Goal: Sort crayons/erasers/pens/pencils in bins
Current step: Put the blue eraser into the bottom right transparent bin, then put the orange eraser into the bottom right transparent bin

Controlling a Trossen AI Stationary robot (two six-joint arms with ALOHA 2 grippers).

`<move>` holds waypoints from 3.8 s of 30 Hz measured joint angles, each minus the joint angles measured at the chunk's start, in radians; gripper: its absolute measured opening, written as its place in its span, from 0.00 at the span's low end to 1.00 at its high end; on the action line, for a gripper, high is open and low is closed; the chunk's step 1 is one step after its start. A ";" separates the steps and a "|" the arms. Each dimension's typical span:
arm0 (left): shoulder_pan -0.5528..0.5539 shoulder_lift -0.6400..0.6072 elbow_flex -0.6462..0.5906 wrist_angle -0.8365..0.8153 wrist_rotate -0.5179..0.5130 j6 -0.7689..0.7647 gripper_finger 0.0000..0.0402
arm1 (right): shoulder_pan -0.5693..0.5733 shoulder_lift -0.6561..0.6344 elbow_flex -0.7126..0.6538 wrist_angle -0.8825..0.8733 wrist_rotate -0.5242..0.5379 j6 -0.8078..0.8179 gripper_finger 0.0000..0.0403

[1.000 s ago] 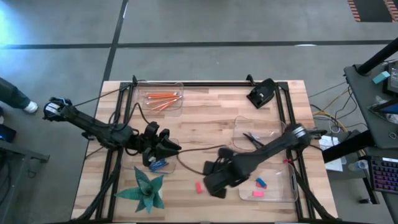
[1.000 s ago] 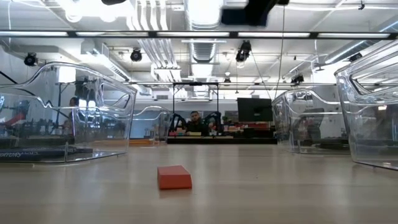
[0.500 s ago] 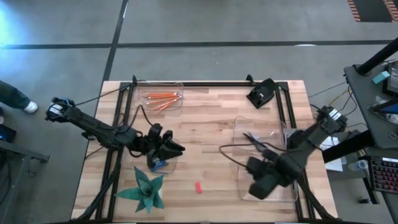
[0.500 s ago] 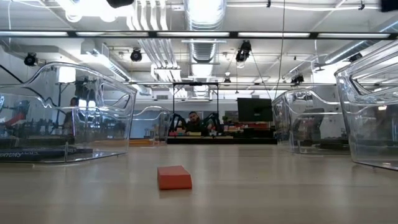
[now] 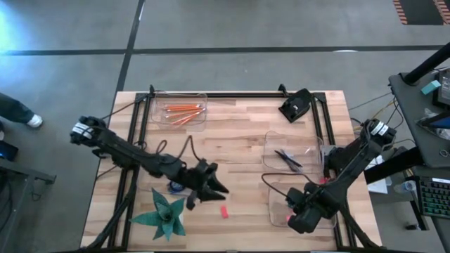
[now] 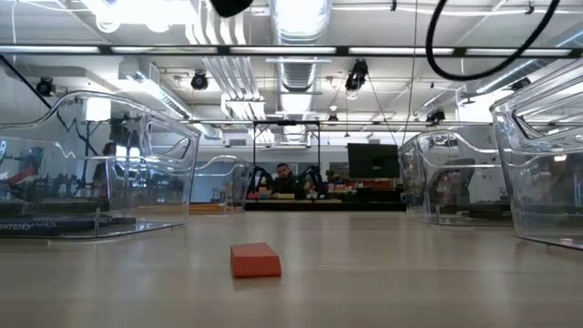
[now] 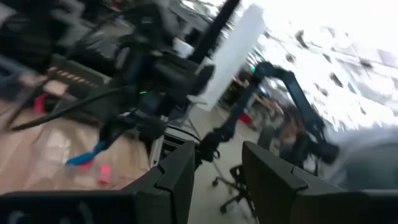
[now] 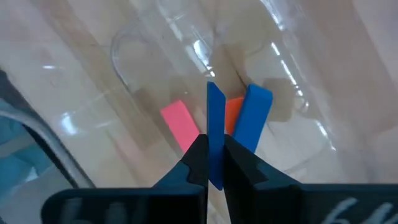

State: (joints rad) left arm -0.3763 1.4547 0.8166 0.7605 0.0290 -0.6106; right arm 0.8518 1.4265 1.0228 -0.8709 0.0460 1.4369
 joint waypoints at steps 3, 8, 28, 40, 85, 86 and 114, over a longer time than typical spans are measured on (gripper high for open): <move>-0.001 0.053 0.052 -0.006 0.055 0.107 0.30 | 0.001 0.000 -0.038 0.042 -0.002 0.005 0.05; -0.003 0.112 0.106 -0.126 0.128 0.243 0.30 | 0.001 0.001 -0.080 0.089 -0.006 0.005 0.06; -0.026 0.234 0.277 -0.698 0.145 0.517 0.30 | 0.004 0.002 -0.114 0.103 -0.029 0.048 0.37; -0.024 0.227 0.283 -0.694 0.113 0.514 0.30 | 0.003 0.002 -0.083 0.101 -0.029 0.040 0.60; -0.067 0.111 0.290 -0.694 -0.176 0.511 0.30 | -0.055 -0.003 0.193 0.058 0.560 -0.385 0.57; -0.071 0.104 0.291 -0.691 -0.216 0.512 0.30 | -0.072 -0.003 0.194 0.067 0.595 -0.348 0.57; -0.239 -0.090 0.291 -0.797 -0.563 0.510 0.30 | -0.371 0.518 0.555 0.234 0.237 -0.062 0.57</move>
State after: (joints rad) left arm -0.6152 1.3643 1.1076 -0.0361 -0.5343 -0.1005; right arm 0.4812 1.9448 1.5775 -0.6372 0.2826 1.3748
